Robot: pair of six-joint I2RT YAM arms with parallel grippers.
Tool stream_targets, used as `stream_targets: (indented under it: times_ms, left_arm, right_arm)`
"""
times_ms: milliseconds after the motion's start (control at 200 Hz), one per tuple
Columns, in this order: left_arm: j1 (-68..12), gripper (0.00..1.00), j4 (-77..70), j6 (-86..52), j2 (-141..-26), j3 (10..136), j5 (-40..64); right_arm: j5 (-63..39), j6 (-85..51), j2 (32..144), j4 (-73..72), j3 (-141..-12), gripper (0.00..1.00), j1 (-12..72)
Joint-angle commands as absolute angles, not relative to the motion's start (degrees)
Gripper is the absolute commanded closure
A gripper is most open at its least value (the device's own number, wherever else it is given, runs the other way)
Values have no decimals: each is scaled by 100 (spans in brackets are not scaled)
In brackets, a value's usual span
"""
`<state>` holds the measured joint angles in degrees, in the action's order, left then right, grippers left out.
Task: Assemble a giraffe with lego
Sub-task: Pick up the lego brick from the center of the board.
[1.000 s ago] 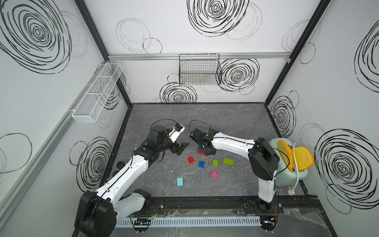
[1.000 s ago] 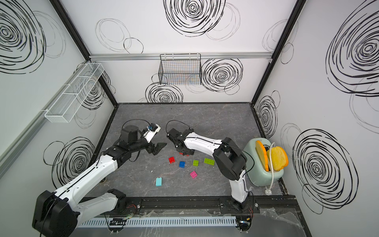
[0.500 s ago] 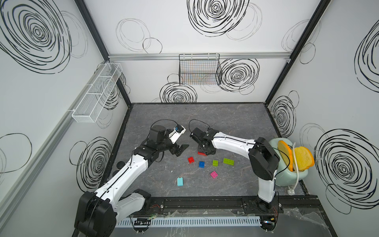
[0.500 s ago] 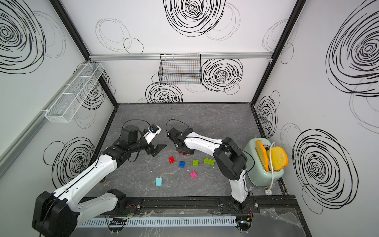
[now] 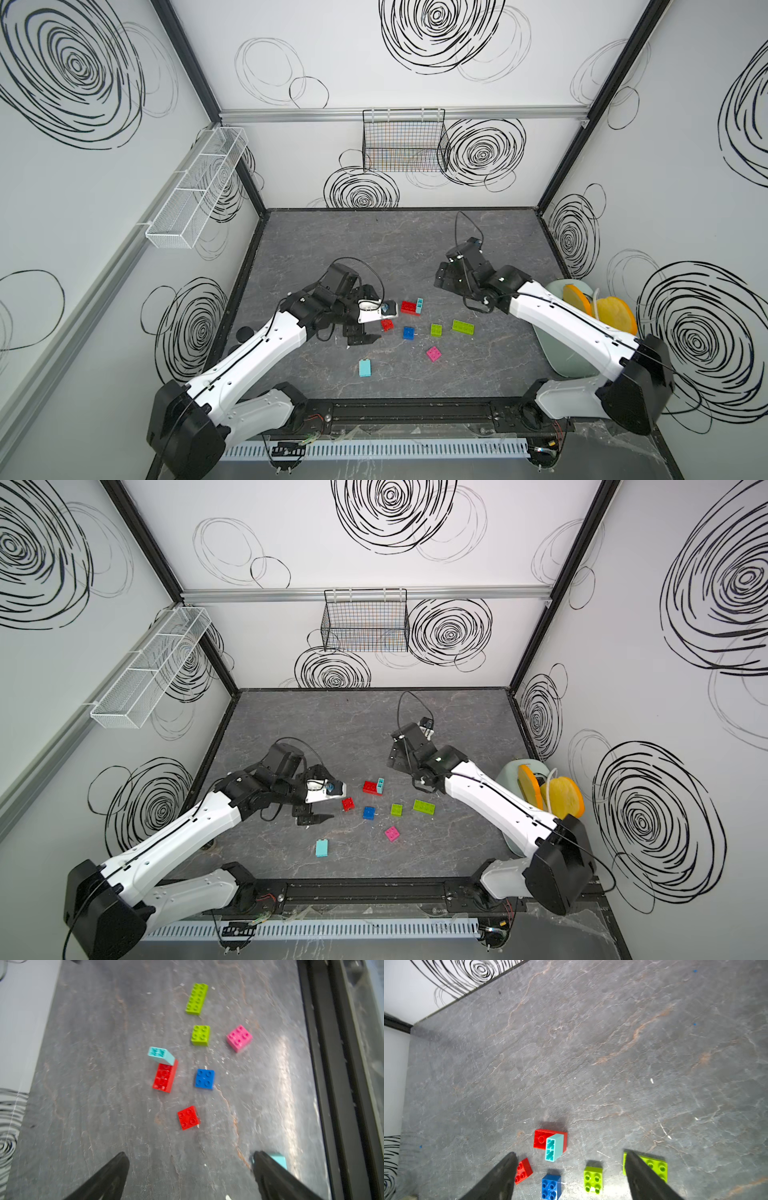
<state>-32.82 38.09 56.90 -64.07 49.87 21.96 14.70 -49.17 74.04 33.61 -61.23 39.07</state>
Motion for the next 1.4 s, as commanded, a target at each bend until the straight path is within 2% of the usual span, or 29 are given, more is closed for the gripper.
stream_targets:
  times_ms: [0,100,155,550,1006,1156,1396]
  left_arm:
    - [-3434,2,4638,7332,-6588,4900,1780]
    - [-3528,2,4814,7770,-6774,4939,1575]
    - [-3577,2,4854,7965,-6883,4924,1523]
    - [-4015,2,4097,8680,-7224,3987,994]
    - [-4525,2,3245,8078,-7957,4044,1569]
    - [-4587,2,3340,7856,-8100,4293,1538]
    - [-4515,2,3900,8248,-7934,4197,1177]
  right_arm:
    - [912,-3979,6743,2862,-5659,9,3644]
    - [992,-3655,6141,2801,-5360,8,3429]
    - [1043,-3490,5856,2788,-5208,0,3305]
    - [704,-2916,4575,3096,-4701,1,2183]
    - [475,-2892,4367,3137,-4562,1,1942]
    - [472,-2876,4318,3239,-4598,1,1934]
    - [414,-2856,4245,3209,-4437,1,1908]
